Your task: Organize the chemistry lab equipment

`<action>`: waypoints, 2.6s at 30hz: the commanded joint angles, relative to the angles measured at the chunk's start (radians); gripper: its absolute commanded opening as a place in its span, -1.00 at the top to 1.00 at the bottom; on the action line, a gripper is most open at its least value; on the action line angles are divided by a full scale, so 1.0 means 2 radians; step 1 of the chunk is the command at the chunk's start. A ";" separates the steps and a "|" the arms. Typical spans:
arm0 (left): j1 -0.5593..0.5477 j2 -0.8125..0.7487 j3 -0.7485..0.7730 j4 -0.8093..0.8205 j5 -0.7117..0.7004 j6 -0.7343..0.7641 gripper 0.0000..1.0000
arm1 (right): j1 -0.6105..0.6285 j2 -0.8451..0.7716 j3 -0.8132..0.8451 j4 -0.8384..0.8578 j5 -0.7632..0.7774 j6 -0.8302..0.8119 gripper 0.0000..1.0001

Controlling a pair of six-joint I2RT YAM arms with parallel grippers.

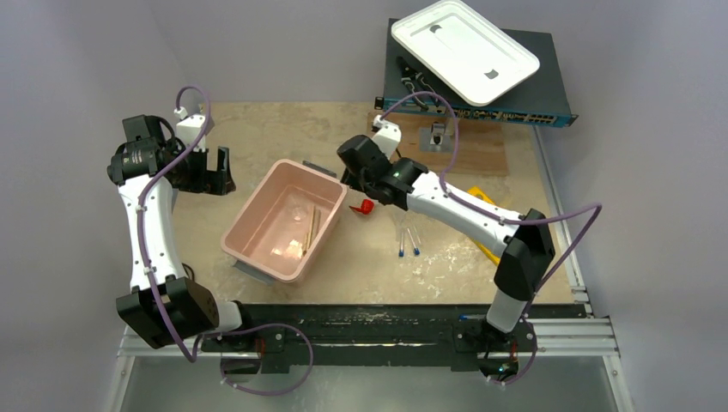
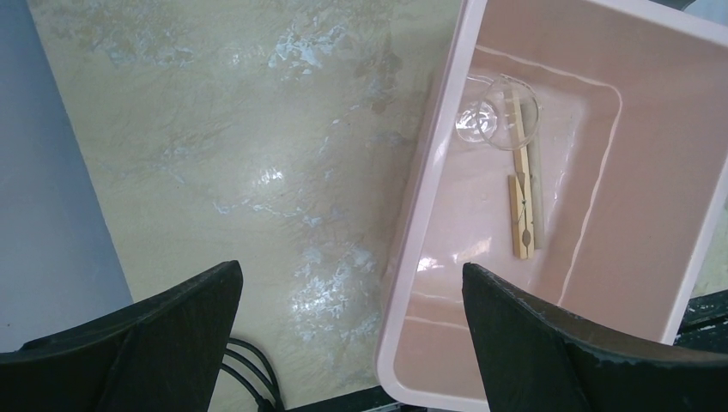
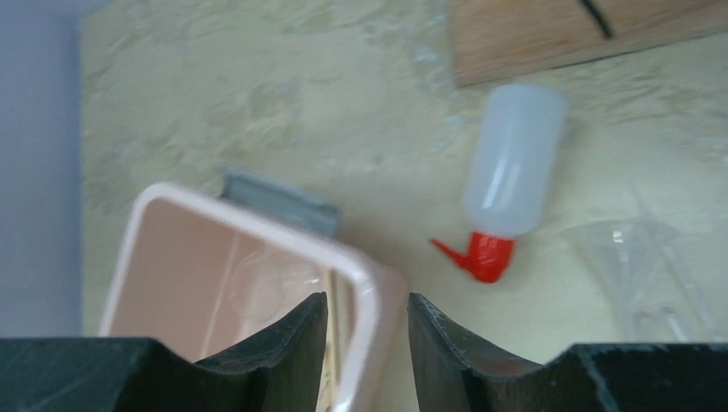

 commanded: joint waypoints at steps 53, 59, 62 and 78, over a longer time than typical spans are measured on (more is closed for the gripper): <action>0.005 0.010 0.003 -0.005 0.006 0.016 -1.00 | -0.001 -0.017 -0.081 0.004 0.097 -0.078 0.67; 0.005 0.014 0.027 -0.016 0.018 0.011 -1.00 | 0.069 -0.056 -0.017 -0.050 0.084 -0.093 0.66; 0.005 0.013 0.032 -0.020 0.019 0.011 -1.00 | 0.087 -0.060 0.011 -0.046 0.039 -0.105 0.66; 0.005 0.002 0.039 -0.030 0.017 0.014 -1.00 | 0.117 0.103 0.144 -0.034 -0.214 -0.141 0.40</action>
